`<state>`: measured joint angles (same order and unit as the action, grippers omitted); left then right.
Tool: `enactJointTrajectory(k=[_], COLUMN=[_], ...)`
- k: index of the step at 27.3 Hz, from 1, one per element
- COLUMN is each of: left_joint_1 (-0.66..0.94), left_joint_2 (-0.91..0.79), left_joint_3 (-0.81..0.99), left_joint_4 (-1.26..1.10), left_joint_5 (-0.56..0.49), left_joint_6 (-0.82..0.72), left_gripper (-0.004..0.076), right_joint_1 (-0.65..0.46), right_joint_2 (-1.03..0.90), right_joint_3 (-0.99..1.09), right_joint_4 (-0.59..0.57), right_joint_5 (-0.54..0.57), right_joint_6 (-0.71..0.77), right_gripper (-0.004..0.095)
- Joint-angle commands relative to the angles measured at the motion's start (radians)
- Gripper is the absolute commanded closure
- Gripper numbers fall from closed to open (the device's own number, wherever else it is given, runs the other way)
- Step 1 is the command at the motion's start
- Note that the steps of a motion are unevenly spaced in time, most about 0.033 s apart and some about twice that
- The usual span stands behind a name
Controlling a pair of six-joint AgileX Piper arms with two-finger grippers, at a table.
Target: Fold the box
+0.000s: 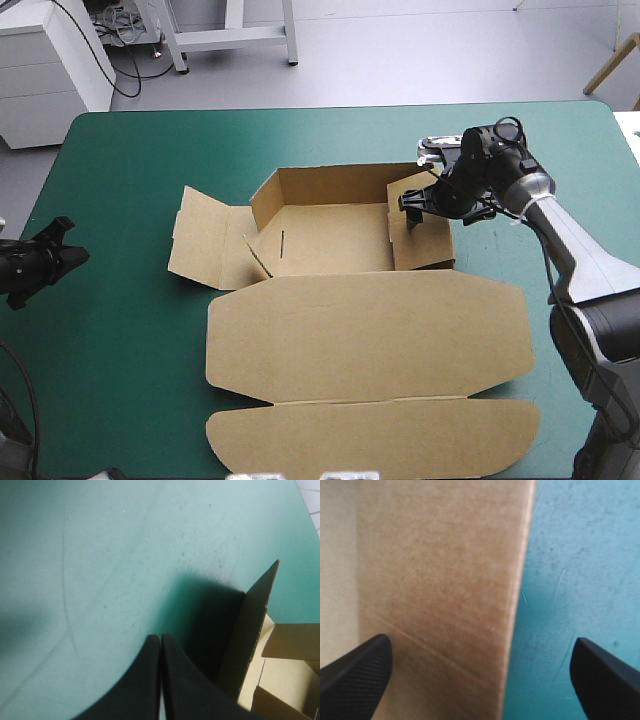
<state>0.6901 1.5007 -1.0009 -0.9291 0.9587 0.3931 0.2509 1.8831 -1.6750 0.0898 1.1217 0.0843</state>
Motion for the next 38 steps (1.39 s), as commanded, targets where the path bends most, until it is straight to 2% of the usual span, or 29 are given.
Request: enactJointTrajectory(k=[1,8,11,13,15,18,19,29,38], left_joint_1=[0.0,0.0,0.0,0.0,0.0,0.0,0.0,0.0,0.0], left_joint_2=[-0.042,-0.042,-0.042,-0.042,-0.042,-0.042,-0.042,-0.042,-0.042], left_joint_3=[-0.022,-0.022,-0.022,-0.022,-0.022,-0.022,-0.022,-0.022,-0.022], left_joint_4=[-0.052,-0.052,-0.052,-0.052,-0.052,-0.052,-0.052,-0.054,-0.056], left_joint_5=[0.002,0.002,0.002,0.002,0.002,-0.002,-0.002,0.004,-0.006], left_joint_6=[-0.001,-0.001,-0.001,-0.001,-0.001,-0.001,-0.001,0.007,0.021], left_gripper=[0.0734,0.0734,0.0734,0.0734,0.0734,0.0734,0.0734,0.0734,0.0734], right_joint_1=[0.001,0.001,0.001,0.001,0.001,0.001,0.001,0.001,0.001], right_joint_2=[-0.015,-0.008,-0.008,-0.008,-0.008,-0.008,-0.008,-0.091,-0.412], right_joint_3=[-0.02,-0.018,-0.018,-0.018,-0.018,-0.018,-0.018,-0.064,-0.093], right_joint_4=[0.0,-0.001,-0.004,-0.006,-0.006,-0.001,-0.001,0.007,0.031], right_joint_5=[0.002,0.033,0.054,0.066,0.074,0.082,0.082,0.082,0.082], right_joint_6=[-0.004,-0.012,-0.015,-0.015,-0.015,-0.032,-0.032,-0.092,-0.145], right_gripper=[0.0017,0.0019,0.01,0.0242,0.0459,0.0877,0.0918,0.0915,0.0927])
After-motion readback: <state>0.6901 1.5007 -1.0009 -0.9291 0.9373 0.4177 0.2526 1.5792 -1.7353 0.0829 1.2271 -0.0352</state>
